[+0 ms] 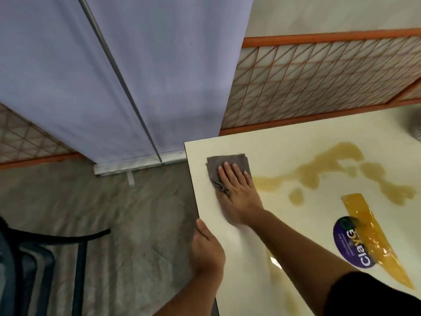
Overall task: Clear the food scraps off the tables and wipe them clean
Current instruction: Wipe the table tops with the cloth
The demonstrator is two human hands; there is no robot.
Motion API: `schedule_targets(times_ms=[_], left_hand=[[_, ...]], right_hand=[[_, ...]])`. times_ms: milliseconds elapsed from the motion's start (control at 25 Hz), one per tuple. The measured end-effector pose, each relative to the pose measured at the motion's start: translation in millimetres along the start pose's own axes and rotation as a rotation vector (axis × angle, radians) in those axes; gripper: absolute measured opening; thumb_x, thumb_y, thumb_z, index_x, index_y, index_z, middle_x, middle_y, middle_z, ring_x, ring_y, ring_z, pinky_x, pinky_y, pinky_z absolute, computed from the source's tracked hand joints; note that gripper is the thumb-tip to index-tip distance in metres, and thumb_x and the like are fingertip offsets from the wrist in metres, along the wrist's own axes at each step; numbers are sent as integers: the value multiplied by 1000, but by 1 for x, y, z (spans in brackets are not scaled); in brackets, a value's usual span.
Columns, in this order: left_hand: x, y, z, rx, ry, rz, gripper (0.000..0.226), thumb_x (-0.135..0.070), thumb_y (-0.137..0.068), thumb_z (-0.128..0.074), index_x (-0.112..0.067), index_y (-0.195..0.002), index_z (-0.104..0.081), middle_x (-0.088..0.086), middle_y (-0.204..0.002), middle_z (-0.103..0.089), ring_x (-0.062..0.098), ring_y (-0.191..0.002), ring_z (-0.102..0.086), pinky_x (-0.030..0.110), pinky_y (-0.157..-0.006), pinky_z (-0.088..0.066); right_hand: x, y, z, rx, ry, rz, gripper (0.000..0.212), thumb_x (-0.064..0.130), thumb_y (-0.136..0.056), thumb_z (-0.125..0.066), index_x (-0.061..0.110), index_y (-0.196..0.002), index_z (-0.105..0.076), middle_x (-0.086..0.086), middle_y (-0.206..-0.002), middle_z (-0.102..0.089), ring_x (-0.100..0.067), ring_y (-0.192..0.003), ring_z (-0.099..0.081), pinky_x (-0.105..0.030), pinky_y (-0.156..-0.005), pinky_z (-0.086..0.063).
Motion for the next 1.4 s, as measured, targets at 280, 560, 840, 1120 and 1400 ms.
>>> schedule_targets(times_ms=[280, 560, 840, 1120, 1400], left_hand=[[-22, 5, 5, -15, -148, 1, 52, -31, -106, -29, 4, -112, -67, 26, -110, -69, 42, -104, -65, 40, -87, -52], [-16, 1, 1, 27, -236, 98, 65, -40, -105, -15, -4, -113, -69, 22, -114, -69, 39, -107, -64, 39, -88, -50], [-25, -1, 1, 98, -365, -3, 41, -23, -99, -55, 10, -81, -71, 27, -74, -71, 39, -64, -71, 36, -45, -52], [-22, 2, -4, -112, -267, -110, 55, -32, -108, -25, 8, -133, -54, 31, -131, -58, 44, -123, -55, 44, -104, -43], [-3, -4, -12, -53, -278, -52, 73, -44, -104, -6, -3, -116, -65, 23, -111, -68, 42, -105, -62, 44, -87, -49]], right_hand=[[7, -64, 11, -11, -83, -51, 66, 53, -102, -6, 28, -162, 4, 7, -169, 12, -12, -154, 17, -37, -125, 11], [18, 140, -39, -105, -47, 39, 60, 44, -97, -39, 17, -149, -48, -5, -159, -39, -24, -150, -29, -45, -114, -30], [-13, -57, 14, -100, -38, 52, 67, 54, -100, -9, 30, -162, -6, 5, -170, 1, -18, -157, 3, -40, -126, 4], [-23, -104, 28, -56, -52, -4, 60, 50, -106, -10, 30, -162, -1, 2, -171, 3, -19, -156, 8, -42, -126, 6], [-34, 222, -64, -116, 52, -63, 58, 41, -93, -38, 24, -147, -49, -7, -160, -39, -24, -153, -23, -44, -115, -25]])
Point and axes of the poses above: each hand's wrist, its own y-axis away from the middle knuckle, its own z-axis out of the back of the hand, x = y × z, the point moved 5 cm from there along -y, towards the middle knuckle
